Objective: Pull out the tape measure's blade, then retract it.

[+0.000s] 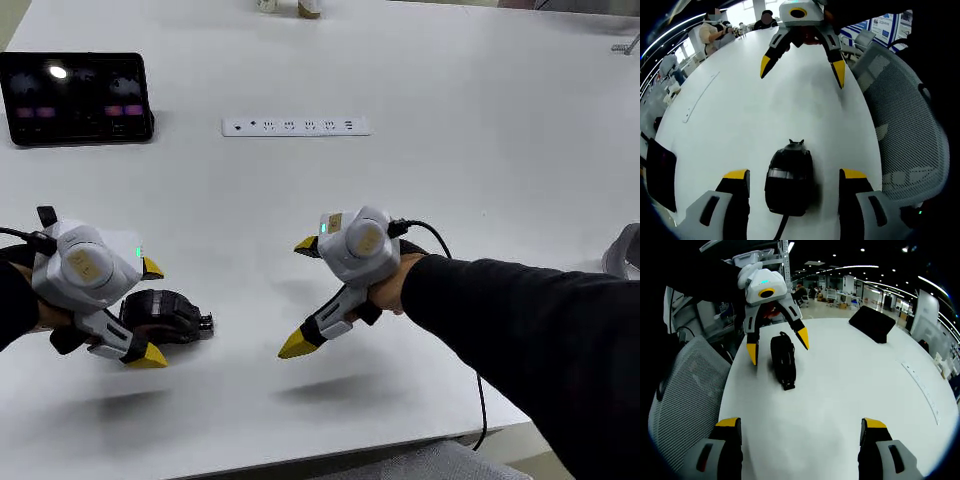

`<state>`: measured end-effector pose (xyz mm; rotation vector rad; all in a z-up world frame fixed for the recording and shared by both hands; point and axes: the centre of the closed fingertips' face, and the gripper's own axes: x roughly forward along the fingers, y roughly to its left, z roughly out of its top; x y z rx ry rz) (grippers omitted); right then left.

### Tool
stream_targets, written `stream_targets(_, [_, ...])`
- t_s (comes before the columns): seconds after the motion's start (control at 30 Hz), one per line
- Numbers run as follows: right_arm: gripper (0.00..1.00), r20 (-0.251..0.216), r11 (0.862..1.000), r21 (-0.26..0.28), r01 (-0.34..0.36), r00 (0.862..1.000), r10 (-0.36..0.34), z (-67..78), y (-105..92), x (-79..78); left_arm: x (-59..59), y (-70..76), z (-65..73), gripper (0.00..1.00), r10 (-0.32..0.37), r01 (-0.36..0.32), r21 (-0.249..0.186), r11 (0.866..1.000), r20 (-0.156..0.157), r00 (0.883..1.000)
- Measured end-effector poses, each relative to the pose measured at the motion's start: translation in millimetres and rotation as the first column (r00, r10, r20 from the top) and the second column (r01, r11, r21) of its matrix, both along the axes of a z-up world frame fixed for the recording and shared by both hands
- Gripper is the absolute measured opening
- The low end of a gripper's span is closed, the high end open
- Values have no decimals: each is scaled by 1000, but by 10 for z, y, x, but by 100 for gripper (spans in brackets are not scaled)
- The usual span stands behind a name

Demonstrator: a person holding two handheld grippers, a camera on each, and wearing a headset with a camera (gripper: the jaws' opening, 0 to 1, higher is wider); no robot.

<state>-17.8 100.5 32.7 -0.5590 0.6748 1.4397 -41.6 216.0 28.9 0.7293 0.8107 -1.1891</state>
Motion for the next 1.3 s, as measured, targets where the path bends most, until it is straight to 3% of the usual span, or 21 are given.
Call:
stream_targets(0.13, [99, -15, 1000, -1, -1, 1000, 1, -55, 100, -63, -13, -5, -29, 65, 9, -9, 3, 1000, -12, 1000])
stream_targets(0.23, [99, 3, 1000, -11, -20, 1000, 20, -79, 143, -66, -18, -7, -48, 61, -7, 7, 7, 1000, -8, 1000])
stream_targets(0.47, [99, 2, 999, -4, -38, 999, 38, -51, 234, -48, 28, -40, -54, 56, 8, -9, -3, 1000, -6, 1000])
stream_targets(0.7, [99, -11, 999, -8, -45, 999, 45, -79, 294, -98, 5, -49, -64, 44, -2, 2, -5, 1000, -24, 1000])
stream_targets(1.0, [99, -20, 998, -9, -56, 998, 56, -113, 373, -102, 56, -6, -65, 37, 12, -12, 9, 1000, 3, 1000])
stream_targets(1.07, [94, -21, 998, -6, -59, 998, 59, -104, 396, -92, 68, 3, -58, 34, 5, -5, 13, 1000, 18, 1000])
stream_targets(1.3, [86, -27, 996, -5, -87, 996, 86, -135, 508, -110, 76, 4, -68, 32, -8, 8, 7, 1000, 12, 1000])
